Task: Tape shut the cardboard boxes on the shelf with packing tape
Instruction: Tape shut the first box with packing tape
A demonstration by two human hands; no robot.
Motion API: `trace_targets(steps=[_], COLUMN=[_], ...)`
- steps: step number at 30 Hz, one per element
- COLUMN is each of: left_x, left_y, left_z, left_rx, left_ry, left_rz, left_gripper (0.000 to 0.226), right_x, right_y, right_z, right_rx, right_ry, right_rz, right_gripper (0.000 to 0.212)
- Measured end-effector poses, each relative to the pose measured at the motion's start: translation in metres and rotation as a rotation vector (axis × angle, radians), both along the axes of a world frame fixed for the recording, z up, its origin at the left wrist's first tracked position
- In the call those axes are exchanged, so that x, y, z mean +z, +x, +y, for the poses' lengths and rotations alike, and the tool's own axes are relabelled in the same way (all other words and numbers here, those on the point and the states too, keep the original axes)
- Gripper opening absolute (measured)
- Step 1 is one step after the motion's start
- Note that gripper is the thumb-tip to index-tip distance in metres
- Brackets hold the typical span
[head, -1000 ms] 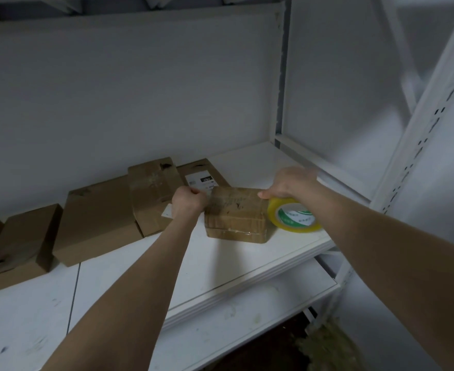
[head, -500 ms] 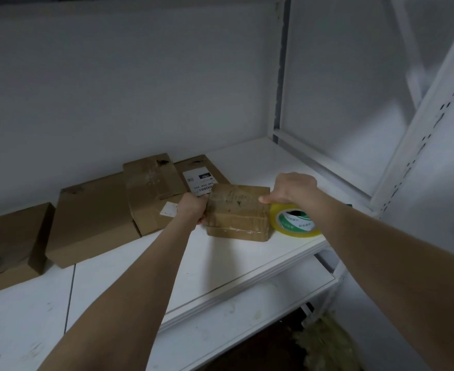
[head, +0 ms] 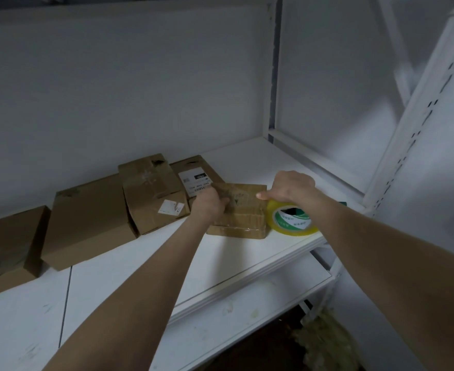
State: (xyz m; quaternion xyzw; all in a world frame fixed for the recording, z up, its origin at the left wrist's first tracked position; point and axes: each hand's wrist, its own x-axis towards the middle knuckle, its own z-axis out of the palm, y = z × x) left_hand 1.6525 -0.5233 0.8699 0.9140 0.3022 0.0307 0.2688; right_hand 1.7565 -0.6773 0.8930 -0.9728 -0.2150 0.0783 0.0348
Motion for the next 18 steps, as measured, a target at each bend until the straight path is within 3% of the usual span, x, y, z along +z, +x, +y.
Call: trace_targets(steps=[10, 18], left_x=[-0.002, 0.004], left_y=[0.023, 0.021], left_z=[-0.012, 0.006], left_rx=[0.05, 0.036], left_ry=[-0.05, -0.074], left_rz=[-0.058, -0.085], left_gripper=[0.046, 0.026], right_x=[-0.002, -0.003], right_y=[0.027, 0.03], right_z=[-0.016, -0.02], right_rx=[0.027, 0.001], right_ry=[0.066, 0.166], right_rz=[-0.131, -0.027], right_gripper=[0.06, 0.062])
